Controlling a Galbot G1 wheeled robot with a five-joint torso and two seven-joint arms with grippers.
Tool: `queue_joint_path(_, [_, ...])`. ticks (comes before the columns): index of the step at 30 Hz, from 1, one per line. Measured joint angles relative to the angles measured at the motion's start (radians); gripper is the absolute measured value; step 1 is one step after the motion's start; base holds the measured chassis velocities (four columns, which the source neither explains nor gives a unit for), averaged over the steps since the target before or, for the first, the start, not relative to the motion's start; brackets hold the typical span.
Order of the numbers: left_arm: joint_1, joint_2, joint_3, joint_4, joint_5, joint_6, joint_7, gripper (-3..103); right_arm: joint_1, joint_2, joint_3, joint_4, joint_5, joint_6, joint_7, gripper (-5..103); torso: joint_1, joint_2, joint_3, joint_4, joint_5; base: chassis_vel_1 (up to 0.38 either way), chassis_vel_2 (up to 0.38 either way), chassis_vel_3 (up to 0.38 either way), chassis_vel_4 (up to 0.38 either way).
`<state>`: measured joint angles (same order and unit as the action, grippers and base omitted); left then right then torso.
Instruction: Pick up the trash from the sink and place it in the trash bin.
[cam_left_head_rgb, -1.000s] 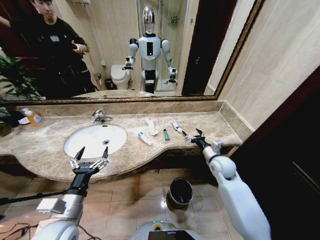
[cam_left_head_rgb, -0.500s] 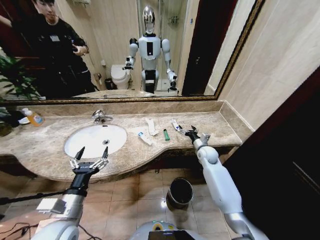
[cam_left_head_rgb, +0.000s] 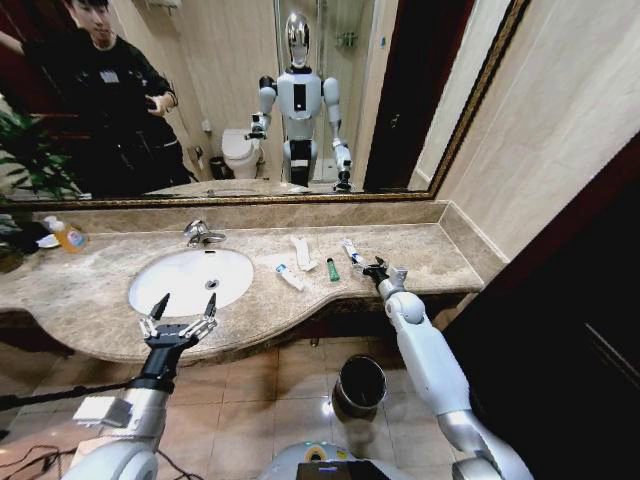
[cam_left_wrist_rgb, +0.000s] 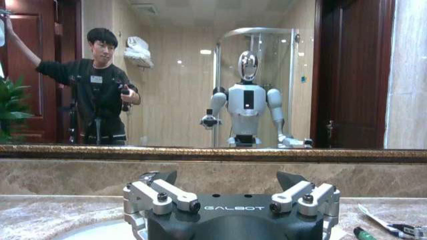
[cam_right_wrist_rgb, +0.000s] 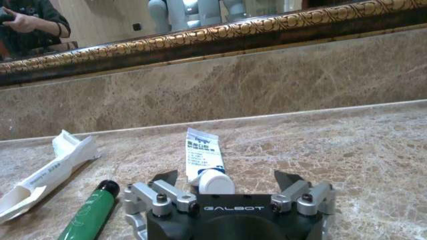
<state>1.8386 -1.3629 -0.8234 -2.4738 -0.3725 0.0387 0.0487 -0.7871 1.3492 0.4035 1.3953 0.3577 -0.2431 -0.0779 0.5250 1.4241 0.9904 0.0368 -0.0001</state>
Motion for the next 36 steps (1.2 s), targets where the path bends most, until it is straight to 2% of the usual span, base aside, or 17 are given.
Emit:
queue_joint_path(2, [0.0, 0.0, 0.0, 0.0, 0.0, 0.0, 0.0, 100, -0.001, 0.004, 0.001, -0.008, 0.0, 0.009, -0.003, 89, 0.0, 0.0, 0.0, 0.0, 0.0001, 0.0, 0.0, 0.0, 0.0])
queue_joint_path(3, [0.0, 0.0, 0.0, 0.0, 0.0, 0.0, 0.0, 100, -0.001, 0.004, 0.001, -0.008, 0.0, 0.009, -0.003, 89, 0.0, 0.0, 0.0, 0.0, 0.0001, 0.0, 0.0, 0.0, 0.0])
queue_joint_path(5, [0.0, 0.0, 0.0, 0.0, 0.0, 0.0, 0.0, 100, -0.002, 0.005, 0.002, -0.014, 0.0, 0.015, -0.006, 78, 0.0, 0.0, 0.0, 0.0, 0.0, 0.0, 0.0, 0.0, 0.0])
queue_joint_path(6, [0.0, 0.0, 0.0, 0.0, 0.0, 0.0, 0.0, 100, -0.002, 0.005, 0.002, -0.014, 0.0, 0.015, -0.006, 78, 0.0, 0.0, 0.0, 0.0, 0.0, 0.0, 0.0, 0.0, 0.0])
queue_joint_path(9, [0.0, 0.0, 0.0, 0.0, 0.0, 0.0, 0.0, 100, 0.0, 0.006, 0.004, -0.021, 0.0, 0.02, -0.01, 61, 0.0, 0.0, 0.0, 0.0, 0.0001, 0.0, 0.0, 0.0, 0.0])
queue_joint_path(10, [0.0, 0.0, 0.0, 0.0, 0.0, 0.0, 0.0, 100, 0.0, 0.006, 0.004, -0.021, 0.0, 0.02, -0.01, 61, 0.0, 0.0, 0.0, 0.0, 0.0001, 0.0, 0.0, 0.0, 0.0])
queue_joint_path(13, [0.0, 0.0, 0.0, 0.0, 0.0, 0.0, 0.0, 100, 0.005, 0.004, 0.004, -0.026, 0.0, 0.019, -0.013, 44, 0.0, 0.0, 0.0, 0.0, 0.0, 0.0, 0.0, 0.0, 0.0])
queue_joint_path(15, [0.0, 0.0, 0.0, 0.0, 0.0, 0.0, 0.0, 100, 0.005, 0.004, 0.004, -0.028, -0.003, 0.02, -0.014, 44, 0.0, 0.0, 0.0, 0.0, 0.0, 0.0, 0.0, 0.0, 0.0])
queue_joint_path(20, [0.0, 0.0, 0.0, 0.0, 0.0, 0.0, 0.0, 100, 0.004, 0.01, 0.005, -0.031, -0.015, 0.026, -0.01, 25, 0.0, 0.0, 0.0, 0.0, 0.0, 0.0, 0.0, 0.0, 0.0])
queue_joint_path(28, [0.0, 0.0, 0.0, 0.0, 0.0, 0.0, 0.0, 100, -0.021, -0.003, 0.005, 0.049, -0.007, 0.026, 0.017, 25, 0.0, 0.0, 0.0, 0.0001, 0.0001, 0.0, 0.0, 0.0, 0.0])
queue_joint_path(36, [0.0, 0.0, 0.0, 0.0, 0.0, 0.0, 0.0, 100, -0.123, -0.062, 0.027, 0.253, 0.055, -0.008, 0.037, 25, 0.0, 0.0, 0.0, 0.0, 0.0, 0.0, 0.0, 0.0, 0.0])
